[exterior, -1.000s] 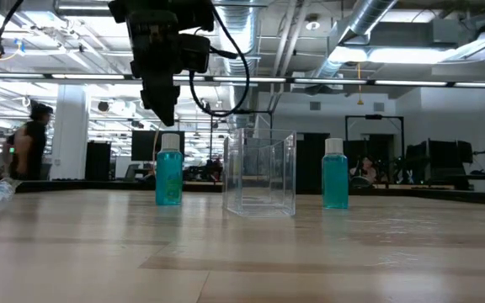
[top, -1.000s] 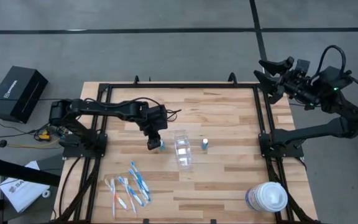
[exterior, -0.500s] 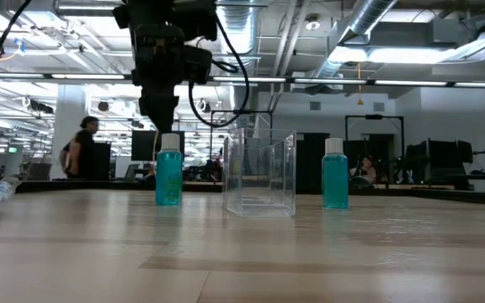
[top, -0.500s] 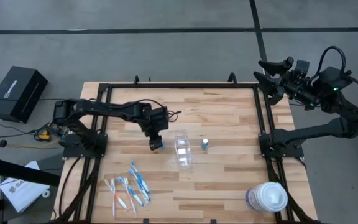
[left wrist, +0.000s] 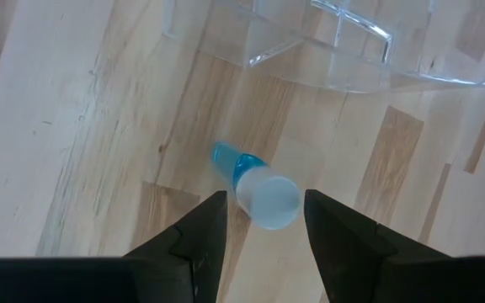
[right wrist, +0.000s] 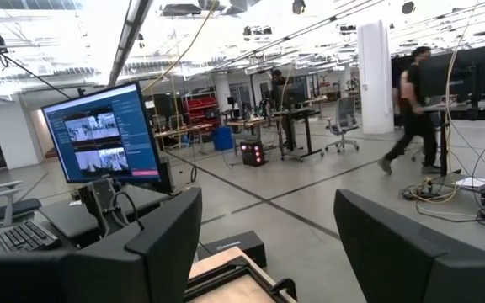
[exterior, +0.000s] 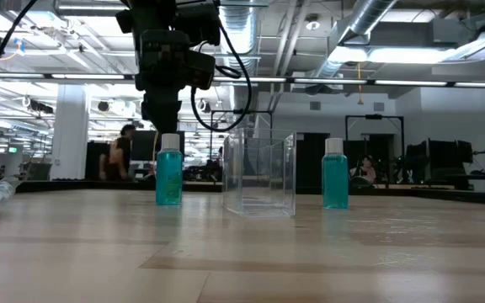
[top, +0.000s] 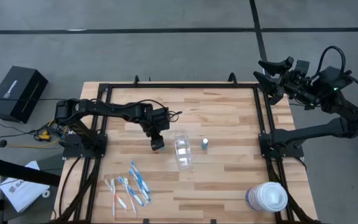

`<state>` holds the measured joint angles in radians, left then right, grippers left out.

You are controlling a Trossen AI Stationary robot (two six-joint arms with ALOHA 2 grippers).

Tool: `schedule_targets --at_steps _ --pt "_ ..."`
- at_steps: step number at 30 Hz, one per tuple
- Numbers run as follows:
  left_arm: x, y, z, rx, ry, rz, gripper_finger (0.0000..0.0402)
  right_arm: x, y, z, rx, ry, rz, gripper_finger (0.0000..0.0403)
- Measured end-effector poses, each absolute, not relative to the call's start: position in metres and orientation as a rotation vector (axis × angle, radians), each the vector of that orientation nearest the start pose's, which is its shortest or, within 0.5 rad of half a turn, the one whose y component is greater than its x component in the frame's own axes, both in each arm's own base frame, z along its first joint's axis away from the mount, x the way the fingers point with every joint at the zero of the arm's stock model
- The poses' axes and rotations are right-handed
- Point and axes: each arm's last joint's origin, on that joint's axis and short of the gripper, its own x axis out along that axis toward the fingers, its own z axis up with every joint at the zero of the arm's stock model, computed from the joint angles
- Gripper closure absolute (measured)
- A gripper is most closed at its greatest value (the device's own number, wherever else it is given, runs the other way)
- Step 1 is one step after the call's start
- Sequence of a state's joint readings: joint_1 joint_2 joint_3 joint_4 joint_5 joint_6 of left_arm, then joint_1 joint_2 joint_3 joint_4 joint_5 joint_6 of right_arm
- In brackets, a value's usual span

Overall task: Pick & Place toothbrushing station
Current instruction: Put the left blue mouthwash bottle into the transparent organizer

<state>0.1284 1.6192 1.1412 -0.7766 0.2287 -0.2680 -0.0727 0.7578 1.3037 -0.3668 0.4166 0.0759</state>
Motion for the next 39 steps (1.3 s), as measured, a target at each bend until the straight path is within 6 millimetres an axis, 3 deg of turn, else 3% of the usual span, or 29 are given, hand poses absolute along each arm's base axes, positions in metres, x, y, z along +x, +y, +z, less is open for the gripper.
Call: schedule_targets --at_steps 6,15,21,39 --pt "0.306 0.031 0.217 -0.458 1.244 0.079 0.0247 0.098 -0.019 0.48 0.1 -0.195 -0.481 0.0143" --pt "0.308 0.013 0.215 -0.452 1.266 0.087 0.0247 0.098 -0.019 0.48 0.097 -0.195 -0.482 0.0143" --pt "0.311 0.014 0.206 -0.463 1.295 0.115 0.0247 0.098 -0.019 0.48 0.098 -0.194 -0.481 0.0143" --pt "0.309 0.026 0.21 -0.468 1.27 0.165 0.0247 0.098 -0.019 0.48 0.1 -0.196 -0.481 0.0143"
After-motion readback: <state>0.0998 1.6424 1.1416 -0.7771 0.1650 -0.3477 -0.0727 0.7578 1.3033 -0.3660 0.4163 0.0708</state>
